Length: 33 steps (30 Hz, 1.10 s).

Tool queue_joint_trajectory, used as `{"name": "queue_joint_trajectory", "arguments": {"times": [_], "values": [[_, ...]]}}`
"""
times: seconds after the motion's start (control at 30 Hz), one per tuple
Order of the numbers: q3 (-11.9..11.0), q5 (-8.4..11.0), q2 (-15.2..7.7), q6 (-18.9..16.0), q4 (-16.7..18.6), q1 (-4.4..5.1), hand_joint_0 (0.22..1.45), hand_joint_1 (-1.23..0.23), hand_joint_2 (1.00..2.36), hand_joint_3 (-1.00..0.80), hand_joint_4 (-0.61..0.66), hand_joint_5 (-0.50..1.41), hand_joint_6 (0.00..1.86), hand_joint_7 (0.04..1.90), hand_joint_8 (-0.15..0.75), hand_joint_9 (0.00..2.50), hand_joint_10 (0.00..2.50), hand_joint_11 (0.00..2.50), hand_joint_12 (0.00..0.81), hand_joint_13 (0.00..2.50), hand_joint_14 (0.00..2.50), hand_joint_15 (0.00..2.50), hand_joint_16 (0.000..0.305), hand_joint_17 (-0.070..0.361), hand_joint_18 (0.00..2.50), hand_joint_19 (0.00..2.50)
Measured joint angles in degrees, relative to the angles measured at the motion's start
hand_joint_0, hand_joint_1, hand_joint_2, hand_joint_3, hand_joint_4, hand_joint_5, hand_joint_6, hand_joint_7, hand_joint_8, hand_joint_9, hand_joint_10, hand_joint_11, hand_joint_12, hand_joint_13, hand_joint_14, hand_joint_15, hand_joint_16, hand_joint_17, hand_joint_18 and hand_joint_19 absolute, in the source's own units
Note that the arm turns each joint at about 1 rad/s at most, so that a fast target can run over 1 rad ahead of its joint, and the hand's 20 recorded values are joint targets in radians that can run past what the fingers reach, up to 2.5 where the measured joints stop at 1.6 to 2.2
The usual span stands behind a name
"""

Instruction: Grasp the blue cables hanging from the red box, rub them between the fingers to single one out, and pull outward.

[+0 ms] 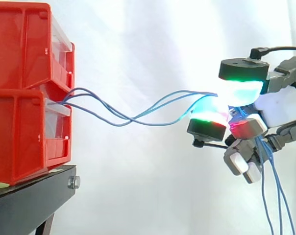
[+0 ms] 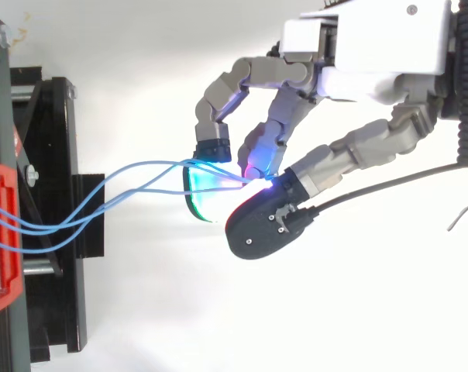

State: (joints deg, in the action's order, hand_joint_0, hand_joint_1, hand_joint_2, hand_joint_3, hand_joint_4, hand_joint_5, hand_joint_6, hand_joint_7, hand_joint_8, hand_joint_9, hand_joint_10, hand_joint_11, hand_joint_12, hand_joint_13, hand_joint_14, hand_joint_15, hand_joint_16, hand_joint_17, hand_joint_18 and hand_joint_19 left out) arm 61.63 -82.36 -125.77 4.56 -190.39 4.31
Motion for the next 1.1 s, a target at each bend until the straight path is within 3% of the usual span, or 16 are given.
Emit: {"name": "queue_joint_trajectory", "arguments": {"times": [0.4, 0.53, 0.77, 1.1], "values": [[0.02, 0.00, 0.03, 0.01, 0.01, 0.00, 0.51, -0.42, 1.00, -0.50, 0.09, -0.15, 0.85, 0.99, 0.268, 1.24, 0.02, 0.79, 0.358, 0.87, 0.03, 0.64, 0.052, 0.118, 0.66, 0.68], [0.05, 0.02, 0.02, 0.01, 0.01, 0.00, 0.60, -0.55, 1.01, -0.38, 0.07, -0.15, 0.85, 1.04, 0.254, 1.24, 0.02, 0.81, 0.340, 0.86, 0.03, 0.64, 0.048, 0.108, 0.65, 0.70], [0.05, 0.03, 0.01, 0.01, 0.01, 0.00, 0.60, -0.73, 1.02, -0.17, 0.07, -0.16, 0.89, 1.03, 0.263, 1.20, 0.02, 0.82, 0.349, 0.86, 0.03, 0.63, 0.050, 0.112, 0.68, 0.67], [0.06, 0.06, 0.01, 0.01, 0.01, 0.00, 0.68, -0.89, 1.02, -0.25, -0.02, -0.17, 0.92, 1.01, 0.228, 1.14, 0.02, 0.82, 0.331, 0.83, 0.03, 0.63, 0.047, 0.105, 0.66, 0.64]]}}
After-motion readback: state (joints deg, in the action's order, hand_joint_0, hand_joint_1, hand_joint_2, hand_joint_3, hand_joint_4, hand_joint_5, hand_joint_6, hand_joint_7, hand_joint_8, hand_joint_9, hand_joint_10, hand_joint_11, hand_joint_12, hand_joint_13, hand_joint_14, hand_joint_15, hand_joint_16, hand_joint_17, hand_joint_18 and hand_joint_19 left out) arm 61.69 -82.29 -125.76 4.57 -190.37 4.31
